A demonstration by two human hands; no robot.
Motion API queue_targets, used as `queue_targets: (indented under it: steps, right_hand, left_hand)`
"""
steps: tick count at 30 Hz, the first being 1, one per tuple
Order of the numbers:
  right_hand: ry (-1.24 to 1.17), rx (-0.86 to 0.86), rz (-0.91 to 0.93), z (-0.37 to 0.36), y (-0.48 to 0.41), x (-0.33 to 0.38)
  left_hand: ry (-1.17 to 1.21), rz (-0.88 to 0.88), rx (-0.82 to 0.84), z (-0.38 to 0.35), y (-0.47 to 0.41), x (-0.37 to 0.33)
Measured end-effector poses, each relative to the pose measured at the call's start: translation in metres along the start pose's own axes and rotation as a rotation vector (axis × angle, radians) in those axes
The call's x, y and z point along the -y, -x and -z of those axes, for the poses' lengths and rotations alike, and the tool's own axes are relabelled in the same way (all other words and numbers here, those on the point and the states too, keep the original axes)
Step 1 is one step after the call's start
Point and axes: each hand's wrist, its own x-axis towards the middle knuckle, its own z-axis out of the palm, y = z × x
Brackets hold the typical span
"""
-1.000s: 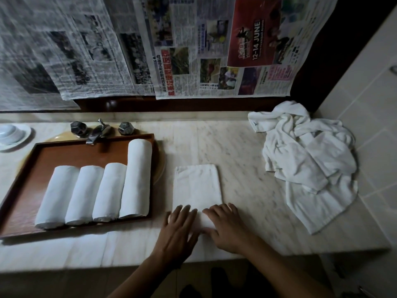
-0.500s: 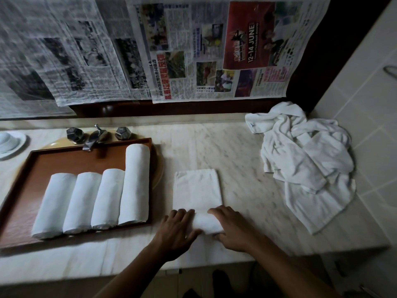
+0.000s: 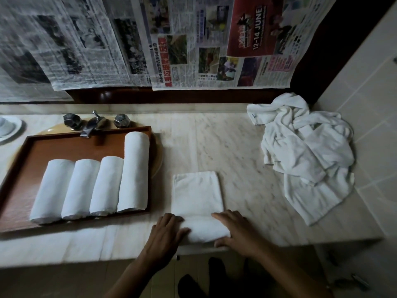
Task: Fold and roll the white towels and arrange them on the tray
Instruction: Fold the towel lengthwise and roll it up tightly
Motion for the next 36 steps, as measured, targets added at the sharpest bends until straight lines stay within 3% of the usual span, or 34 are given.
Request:
queue_targets:
  steps: [5,10,15,18,21,31,36]
  right_hand:
    - [0.03,-0.037,-0.079,-0.004,0.006,0.005]
    - [0.241,-0.336,0.081,-0.027,0.019,0.039]
    - [0.344,-0.328,0.079,-0.044,0.012,0.052]
    - [0.346,-0.327,0.06,-0.043,0.006,0.049]
    - [0.333,-0.329,0.047,-0.039,-0.001,0.05]
    - [0.308,-0.311,0.034,-0.034,0.007,0.048]
    - [0.234,-0.289,0.002,-0.025,0.002,0.052]
  left_hand:
    - [0.056,0.086,0.006,-0.004,-0.011,0.001]
    - [0.037,0.077,0.072,0.011,-0.023,-0.007]
    - [-0.049,0.113,0.076,0.003,-0.035,0.011]
    - [-0.146,0.038,-0.094,0.009,-0.032,-0.005]
    - [-0.198,0.005,-0.004,0.015,-0.026,-0.008]
    - [0.035,0.09,0.071,0.016,0.004,0.0]
    - [0.143,0.203,0.008,0.009,-0.001,-0.004]
